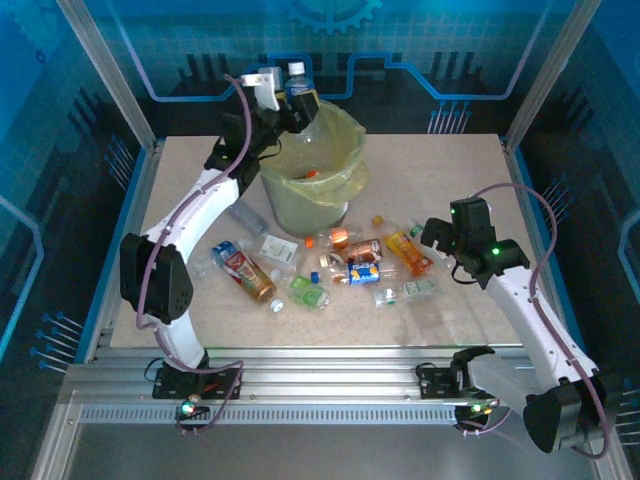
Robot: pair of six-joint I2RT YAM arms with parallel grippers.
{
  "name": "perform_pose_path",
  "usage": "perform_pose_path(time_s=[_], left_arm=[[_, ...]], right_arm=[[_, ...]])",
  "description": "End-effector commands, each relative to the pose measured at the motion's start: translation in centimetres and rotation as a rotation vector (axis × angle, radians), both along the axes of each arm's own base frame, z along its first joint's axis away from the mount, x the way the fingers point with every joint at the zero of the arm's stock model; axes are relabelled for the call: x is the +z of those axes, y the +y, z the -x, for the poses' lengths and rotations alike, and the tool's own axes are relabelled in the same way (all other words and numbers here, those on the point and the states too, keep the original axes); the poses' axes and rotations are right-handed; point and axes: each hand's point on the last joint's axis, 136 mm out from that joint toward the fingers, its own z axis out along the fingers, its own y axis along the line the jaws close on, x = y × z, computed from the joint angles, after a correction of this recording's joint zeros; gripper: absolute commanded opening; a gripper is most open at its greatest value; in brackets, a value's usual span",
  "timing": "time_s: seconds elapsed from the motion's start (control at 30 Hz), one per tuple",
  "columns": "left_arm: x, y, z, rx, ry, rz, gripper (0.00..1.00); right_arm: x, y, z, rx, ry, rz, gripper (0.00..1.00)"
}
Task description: Put the plastic bottles in the bin
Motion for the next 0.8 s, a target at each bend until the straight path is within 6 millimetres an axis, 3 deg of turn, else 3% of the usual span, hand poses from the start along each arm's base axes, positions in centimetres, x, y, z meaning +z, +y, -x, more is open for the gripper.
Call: perform_pose_path(time_s=[0.0, 0.47, 0.77], left_arm=[[1.1, -1.2, 0.3, -0.038, -0.125, -0.04, 0.33], [-5.6, -2.3, -0.7, -0.053, -0.031, -0.137, 0.33], [-8.3, -2.5, -1.4, -0.061, 0.03, -0.177, 0.34]], right_arm=[[0.2, 0.5, 0.3, 0.005, 0.019, -0.013, 1.0], [-0.4, 0.6, 0.3, 0.007, 0.044, -0.008, 1.0], [-0.5, 0.4, 0.5, -0.003, 0.051, -0.004, 1.0]])
